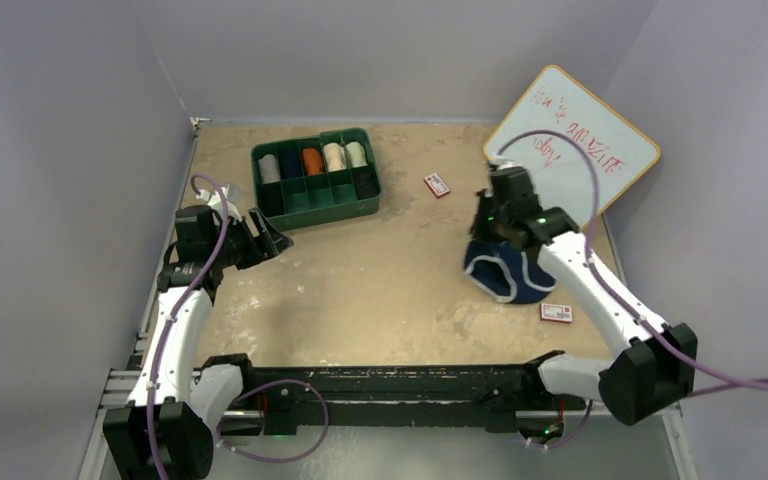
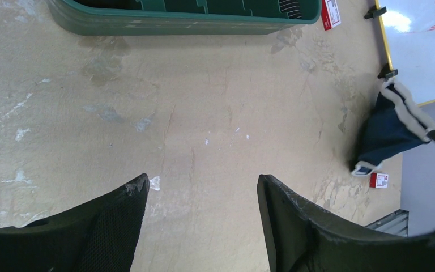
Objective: Roll the underwear
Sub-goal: Move the underwear to the center of the board.
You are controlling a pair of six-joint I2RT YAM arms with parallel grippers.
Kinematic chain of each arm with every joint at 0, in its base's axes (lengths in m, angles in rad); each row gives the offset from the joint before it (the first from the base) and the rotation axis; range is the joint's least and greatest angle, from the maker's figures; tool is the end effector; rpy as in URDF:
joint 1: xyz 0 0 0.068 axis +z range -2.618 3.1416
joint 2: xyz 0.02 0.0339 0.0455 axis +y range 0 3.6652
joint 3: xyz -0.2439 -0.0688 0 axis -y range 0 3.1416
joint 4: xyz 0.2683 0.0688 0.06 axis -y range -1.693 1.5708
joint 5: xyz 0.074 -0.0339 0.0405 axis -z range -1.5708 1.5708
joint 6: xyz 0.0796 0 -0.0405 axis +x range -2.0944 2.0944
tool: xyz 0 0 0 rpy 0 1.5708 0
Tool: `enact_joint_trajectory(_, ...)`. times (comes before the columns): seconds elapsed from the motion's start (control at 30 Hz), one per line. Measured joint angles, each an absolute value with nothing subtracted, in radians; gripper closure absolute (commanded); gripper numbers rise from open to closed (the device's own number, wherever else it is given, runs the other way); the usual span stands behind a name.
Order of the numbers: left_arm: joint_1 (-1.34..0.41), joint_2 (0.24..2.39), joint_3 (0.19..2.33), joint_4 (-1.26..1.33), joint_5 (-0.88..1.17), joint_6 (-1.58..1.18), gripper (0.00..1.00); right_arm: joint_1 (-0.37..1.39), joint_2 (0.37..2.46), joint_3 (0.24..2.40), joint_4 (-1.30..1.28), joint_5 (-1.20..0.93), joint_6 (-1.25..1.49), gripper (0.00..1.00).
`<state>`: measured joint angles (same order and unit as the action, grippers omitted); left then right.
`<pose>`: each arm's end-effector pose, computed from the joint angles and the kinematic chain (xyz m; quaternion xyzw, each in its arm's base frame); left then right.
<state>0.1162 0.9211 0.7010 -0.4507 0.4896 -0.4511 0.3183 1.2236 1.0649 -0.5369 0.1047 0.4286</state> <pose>0.2630 -0.0070 0.2180 -0.1433 0.8682 -0.2855 0.3797 0.3151 0.0951 0.2615 0.0720 0.9019 0.1103 0.4113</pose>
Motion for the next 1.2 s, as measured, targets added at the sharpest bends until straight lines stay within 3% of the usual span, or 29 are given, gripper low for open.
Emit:
enact_joint_trajectory(0.27, 0.116, 0.924, 0.701, -0.452, 0.475, -0.451, 0.32, 0.739, 1.525, 1.103, -0.447, -0.002, 0.574, 0.99)
enact_joint_trajectory(0.37, 0.116, 0.924, 0.701, -0.455, 0.463, -0.451, 0.31, 0.835, 1.712, 1.224, -0.435, -0.037, 0.586, 0.84)
enact_joint_trajectory(0.43, 0.116, 0.924, 0.701, -0.458, 0.455, -0.451, 0.29, 0.881, 1.815, 1.327, -0.416, -0.059, 0.583, 0.64)
enact_joint_trajectory(0.57, 0.116, 0.924, 0.701, -0.461, 0.444, -0.451, 0.28, 0.923, 1.877, 1.450, -0.408, -0.093, 0.556, 0.34)
enact_joint_trajectory(0.6, 0.116, 0.923, 0.701, -0.461, 0.444, -0.451, 0.28, 0.923, 1.865, 1.457, -0.407, -0.085, 0.542, 0.31)
enact_joint_trajectory(0.8, 0.112, 0.923, 0.701, -0.445, 0.492, -0.452, 0.28, 0.811, 1.666, 1.353, -0.416, -0.002, 0.462, 0.29)
enact_joint_trajectory(0.93, -0.006, 0.942, 0.701, -0.411, 0.502, -0.464, 0.29, 0.580, 1.570, 1.230, -0.389, 0.005, 0.426, 0.28)
enact_joint_trajectory(1.03, -0.154, 0.991, 0.700, -0.396, 0.483, -0.492, 0.30, 0.448, 1.606, 1.177, -0.376, -0.001, 0.402, 0.28)
enact_joint_trajectory(1.2, -0.265, 1.064, 0.656, -0.337, 0.417, -0.560, 0.32, 0.412, 1.768, 1.193, -0.370, -0.038, 0.353, 0.28)
